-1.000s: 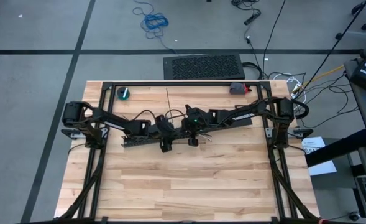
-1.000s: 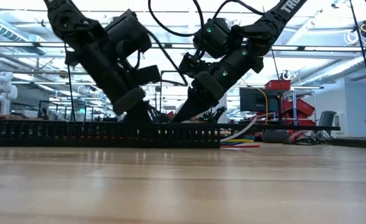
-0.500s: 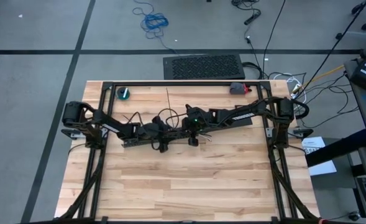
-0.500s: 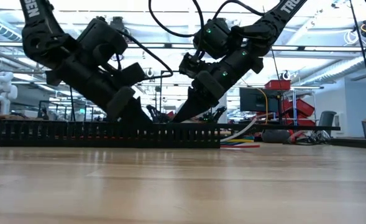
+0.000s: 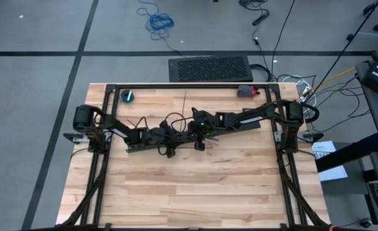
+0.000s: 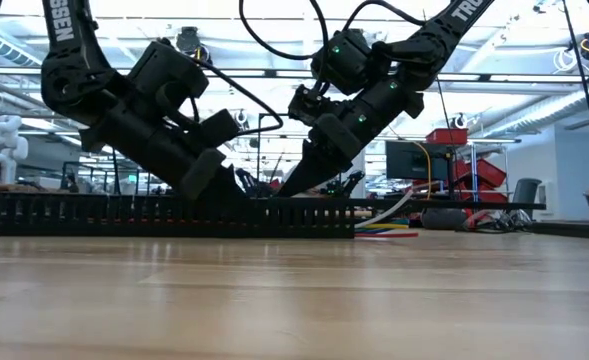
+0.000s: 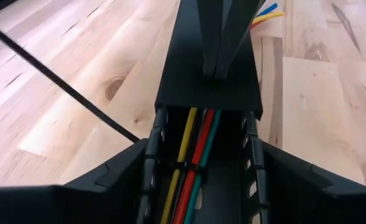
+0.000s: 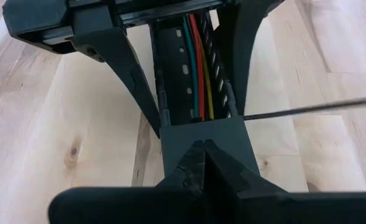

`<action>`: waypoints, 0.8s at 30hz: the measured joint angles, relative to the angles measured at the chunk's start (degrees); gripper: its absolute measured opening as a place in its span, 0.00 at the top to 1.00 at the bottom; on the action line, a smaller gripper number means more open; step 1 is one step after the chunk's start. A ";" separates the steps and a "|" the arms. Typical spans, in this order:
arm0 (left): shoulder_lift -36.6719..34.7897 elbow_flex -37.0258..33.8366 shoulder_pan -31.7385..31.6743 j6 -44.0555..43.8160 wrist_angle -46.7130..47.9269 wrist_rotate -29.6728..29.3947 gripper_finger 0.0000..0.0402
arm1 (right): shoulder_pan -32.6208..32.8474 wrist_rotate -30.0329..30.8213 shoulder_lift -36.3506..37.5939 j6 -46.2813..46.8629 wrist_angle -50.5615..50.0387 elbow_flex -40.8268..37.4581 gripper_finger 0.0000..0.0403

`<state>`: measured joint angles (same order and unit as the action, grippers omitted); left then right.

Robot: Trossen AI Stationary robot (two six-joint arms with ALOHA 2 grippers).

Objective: Ziptie cables
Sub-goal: Insert the cable duct cover

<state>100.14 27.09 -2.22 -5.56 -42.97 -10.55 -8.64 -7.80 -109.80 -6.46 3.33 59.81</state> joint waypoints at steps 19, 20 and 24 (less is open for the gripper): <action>0.00 0.04 -0.02 0.06 0.27 0.94 0.44 | 1.05 -2.31 -3.88 2.02 4.79 2.86 1.00; 0.00 0.04 0.00 0.10 0.27 0.98 0.44 | 1.07 -2.11 -3.68 1.89 4.79 2.97 1.00; 0.00 0.04 -0.02 0.37 0.31 1.14 0.44 | 1.27 -1.48 -2.24 0.92 4.43 3.39 1.00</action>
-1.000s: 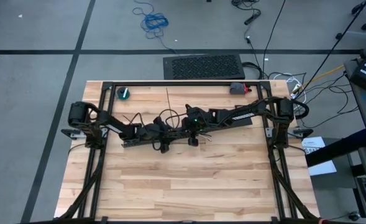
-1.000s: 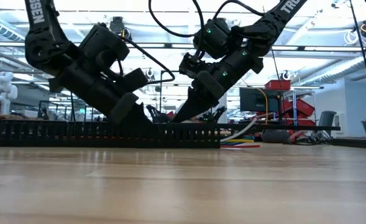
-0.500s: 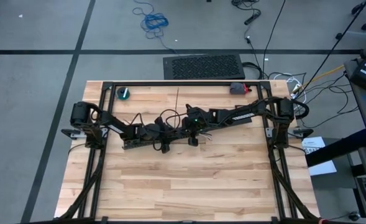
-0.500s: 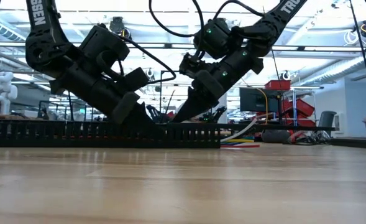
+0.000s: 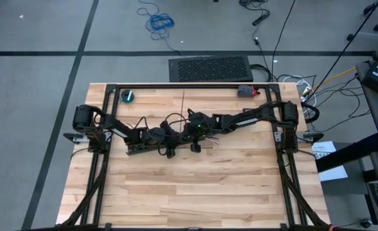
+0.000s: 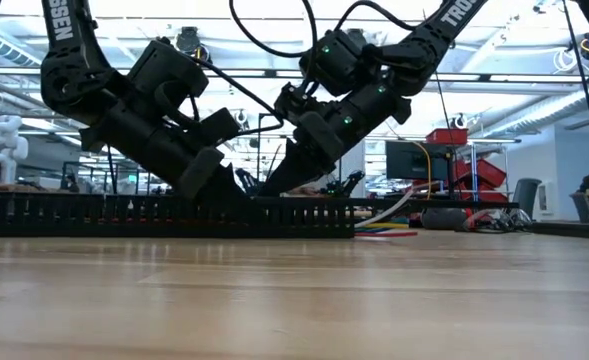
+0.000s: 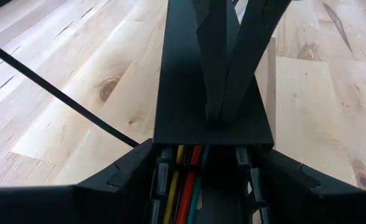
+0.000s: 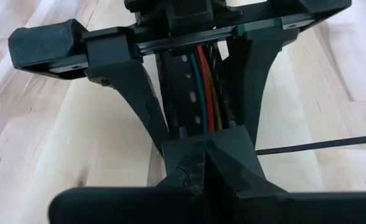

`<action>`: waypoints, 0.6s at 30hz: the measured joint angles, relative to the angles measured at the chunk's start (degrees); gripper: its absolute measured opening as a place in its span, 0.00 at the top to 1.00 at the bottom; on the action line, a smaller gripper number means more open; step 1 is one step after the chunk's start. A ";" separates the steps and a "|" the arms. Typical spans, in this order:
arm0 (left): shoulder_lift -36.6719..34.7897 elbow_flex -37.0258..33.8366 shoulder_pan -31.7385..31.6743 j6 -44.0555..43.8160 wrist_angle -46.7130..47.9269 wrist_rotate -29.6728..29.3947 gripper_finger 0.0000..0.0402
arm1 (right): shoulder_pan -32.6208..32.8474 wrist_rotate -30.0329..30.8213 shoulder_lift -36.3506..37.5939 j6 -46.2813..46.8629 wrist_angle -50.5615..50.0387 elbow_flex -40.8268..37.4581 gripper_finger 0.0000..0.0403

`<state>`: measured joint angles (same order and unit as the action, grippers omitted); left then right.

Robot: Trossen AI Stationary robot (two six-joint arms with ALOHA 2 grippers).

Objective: Ziptie cables
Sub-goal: Insert the cable duct cover

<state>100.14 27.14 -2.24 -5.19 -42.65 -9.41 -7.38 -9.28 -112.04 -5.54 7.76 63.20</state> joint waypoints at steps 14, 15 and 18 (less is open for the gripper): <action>-1.57 0.07 0.02 -0.86 2.03 6.23 0.20 | 0.09 0.14 1.65 -0.68 -2.96 0.00 1.00; -2.26 0.11 0.02 -1.56 3.37 6.17 0.20 | 0.09 0.16 1.66 -0.63 -2.96 0.01 1.00; -3.77 0.10 0.02 -2.06 8.91 4.95 0.20 | 0.07 0.20 1.69 -0.27 -3.26 0.07 1.00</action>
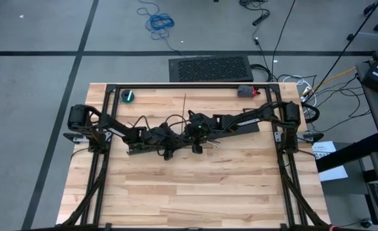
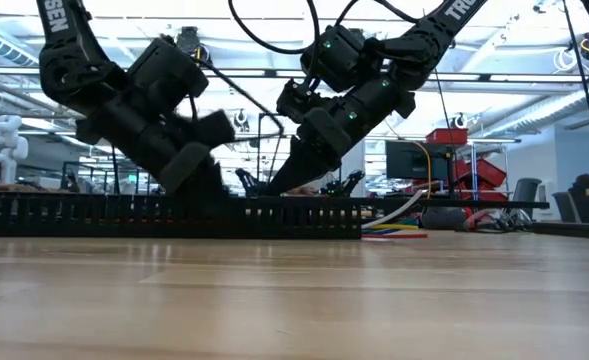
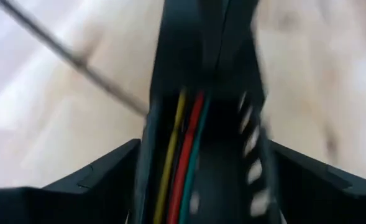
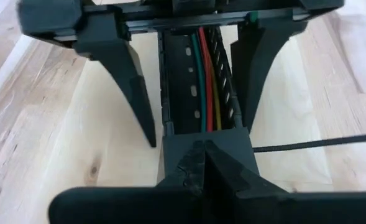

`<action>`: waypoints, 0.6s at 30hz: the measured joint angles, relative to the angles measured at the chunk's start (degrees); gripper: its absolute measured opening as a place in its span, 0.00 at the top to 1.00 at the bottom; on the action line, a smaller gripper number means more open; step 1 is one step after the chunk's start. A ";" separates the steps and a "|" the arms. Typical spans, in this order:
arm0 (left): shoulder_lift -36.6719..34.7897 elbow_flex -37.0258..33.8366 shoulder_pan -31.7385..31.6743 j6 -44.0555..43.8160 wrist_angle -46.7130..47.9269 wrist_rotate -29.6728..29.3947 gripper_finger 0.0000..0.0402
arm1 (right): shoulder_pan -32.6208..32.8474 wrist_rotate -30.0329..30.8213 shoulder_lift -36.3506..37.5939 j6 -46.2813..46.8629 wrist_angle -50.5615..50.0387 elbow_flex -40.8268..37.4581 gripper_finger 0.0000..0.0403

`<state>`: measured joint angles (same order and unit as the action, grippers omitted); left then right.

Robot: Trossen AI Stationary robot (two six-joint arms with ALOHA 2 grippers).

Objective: Ziptie cables
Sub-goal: Insert the cable duct cover

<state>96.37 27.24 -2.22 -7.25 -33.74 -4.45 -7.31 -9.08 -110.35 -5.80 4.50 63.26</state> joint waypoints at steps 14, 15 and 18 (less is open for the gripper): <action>0.01 -0.04 0.48 -0.45 3.04 -1.18 0.35 | 0.22 0.17 0.05 -0.44 0.90 0.00 1.00; 0.01 -0.04 0.48 -0.12 3.03 -1.20 0.36 | 0.44 0.21 0.04 -0.65 1.69 -0.05 1.00; 0.01 -0.04 0.48 0.08 2.93 -1.24 0.37 | 1.07 0.52 -0.13 -0.88 4.40 -0.07 1.00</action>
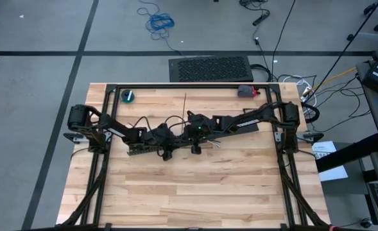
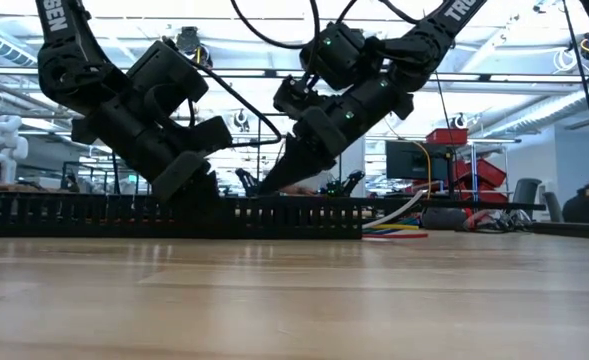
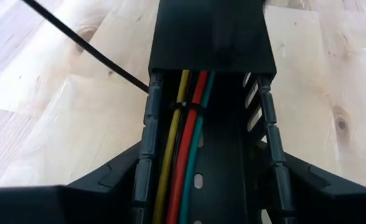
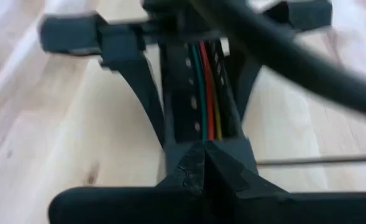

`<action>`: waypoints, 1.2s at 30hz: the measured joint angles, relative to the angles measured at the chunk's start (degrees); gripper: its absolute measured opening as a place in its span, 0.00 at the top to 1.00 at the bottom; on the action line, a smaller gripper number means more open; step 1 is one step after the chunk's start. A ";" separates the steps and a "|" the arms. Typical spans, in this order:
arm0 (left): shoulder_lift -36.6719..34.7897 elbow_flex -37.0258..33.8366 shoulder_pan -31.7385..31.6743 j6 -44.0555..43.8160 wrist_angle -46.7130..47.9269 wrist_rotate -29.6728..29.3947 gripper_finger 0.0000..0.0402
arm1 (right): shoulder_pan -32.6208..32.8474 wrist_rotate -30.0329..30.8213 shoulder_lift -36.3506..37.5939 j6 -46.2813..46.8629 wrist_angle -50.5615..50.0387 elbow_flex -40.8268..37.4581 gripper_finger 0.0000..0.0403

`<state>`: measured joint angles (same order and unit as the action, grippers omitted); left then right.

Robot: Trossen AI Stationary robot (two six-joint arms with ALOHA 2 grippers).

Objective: Ziptie cables
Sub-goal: Insert the cable duct cover

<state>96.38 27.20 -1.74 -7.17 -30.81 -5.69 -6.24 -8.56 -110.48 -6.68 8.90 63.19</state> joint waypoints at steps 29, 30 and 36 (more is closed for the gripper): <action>0.68 0.26 0.00 0.13 -1.39 0.60 0.37 | -0.24 -0.92 -5.39 -2.10 -2.24 4.70 1.00; 0.73 0.26 0.00 0.13 -1.48 0.67 0.37 | -0.22 -0.90 -5.42 -2.14 -2.13 4.89 1.00; 1.87 0.68 -0.11 0.08 -2.73 0.75 0.37 | 0.41 1.53 -1.65 -4.27 -5.30 4.71 1.00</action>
<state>98.25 27.88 -1.85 -7.09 -33.55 -4.95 -5.83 -7.02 -112.12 -10.95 3.59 67.90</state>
